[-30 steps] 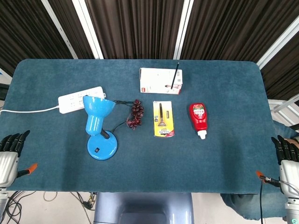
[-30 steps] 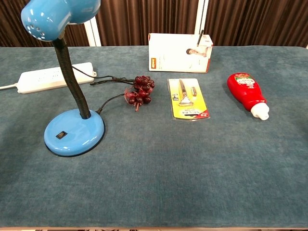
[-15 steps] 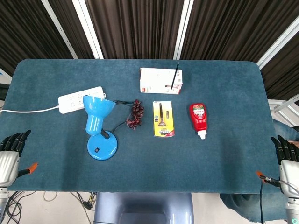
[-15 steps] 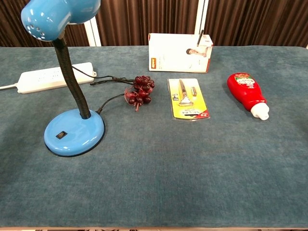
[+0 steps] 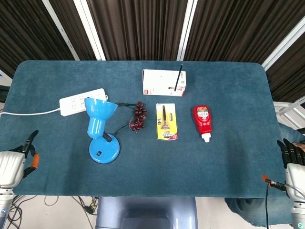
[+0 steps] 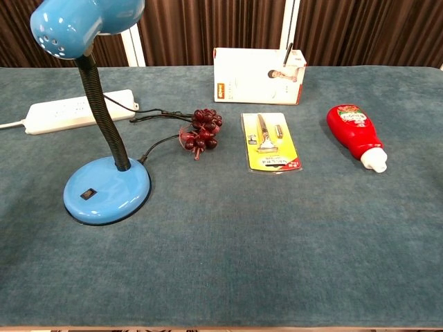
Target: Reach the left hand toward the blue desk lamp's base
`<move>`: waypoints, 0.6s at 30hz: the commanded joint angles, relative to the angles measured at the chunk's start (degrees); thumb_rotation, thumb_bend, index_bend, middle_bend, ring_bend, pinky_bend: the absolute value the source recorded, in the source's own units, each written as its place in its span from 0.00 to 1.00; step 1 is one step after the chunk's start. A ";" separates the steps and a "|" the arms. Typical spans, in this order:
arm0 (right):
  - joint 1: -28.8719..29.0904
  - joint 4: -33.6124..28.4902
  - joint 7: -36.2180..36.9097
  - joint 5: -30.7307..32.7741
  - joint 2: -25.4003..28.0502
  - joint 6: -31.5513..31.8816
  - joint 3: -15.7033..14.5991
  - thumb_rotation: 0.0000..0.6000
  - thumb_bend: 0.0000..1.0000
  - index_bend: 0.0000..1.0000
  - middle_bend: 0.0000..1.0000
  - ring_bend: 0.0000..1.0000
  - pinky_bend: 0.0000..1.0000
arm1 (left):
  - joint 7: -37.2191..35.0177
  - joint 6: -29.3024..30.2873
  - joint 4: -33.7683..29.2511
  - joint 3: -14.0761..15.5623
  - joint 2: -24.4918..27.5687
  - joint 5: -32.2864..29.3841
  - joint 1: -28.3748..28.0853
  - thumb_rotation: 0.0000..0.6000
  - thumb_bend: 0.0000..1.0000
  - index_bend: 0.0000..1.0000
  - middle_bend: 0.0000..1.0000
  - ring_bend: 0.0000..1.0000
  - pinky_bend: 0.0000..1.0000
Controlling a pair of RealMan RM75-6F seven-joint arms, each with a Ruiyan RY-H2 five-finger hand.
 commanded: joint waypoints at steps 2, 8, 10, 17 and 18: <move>0.09 0.00 -0.59 -0.32 -0.30 -0.18 -0.28 1.00 0.10 0.00 0.00 0.00 0.00 | -0.96 -7.44 2.25 1.29 -1.09 0.10 -3.51 1.00 0.56 0.11 0.68 0.72 0.90; 0.16 0.07 -1.22 -0.40 -0.64 -0.35 -0.48 1.00 0.10 0.00 0.00 0.00 0.00 | 1.90 -13.50 3.04 1.81 -2.95 -1.27 -6.17 1.00 0.63 0.10 0.69 0.73 0.90; 0.22 0.13 -1.31 -0.21 -0.71 -0.49 -0.45 1.00 0.10 0.00 0.00 0.00 0.00 | 3.15 -14.80 2.91 2.30 -3.58 -1.34 -6.62 1.00 0.64 0.10 0.70 0.73 0.90; 0.20 0.13 -1.03 -0.06 -0.61 -0.36 -0.29 1.00 0.10 0.00 0.00 0.00 0.00 | 5.73 -20.12 4.41 4.00 -6.85 -2.42 -8.22 1.00 0.63 0.10 0.71 0.74 0.90; 0.19 0.18 -0.94 0.04 -0.57 -0.30 -0.21 1.00 0.10 0.00 0.00 0.00 0.00 | 5.93 -20.93 4.84 4.12 -7.55 -2.76 -8.51 1.00 0.63 0.10 0.71 0.74 0.90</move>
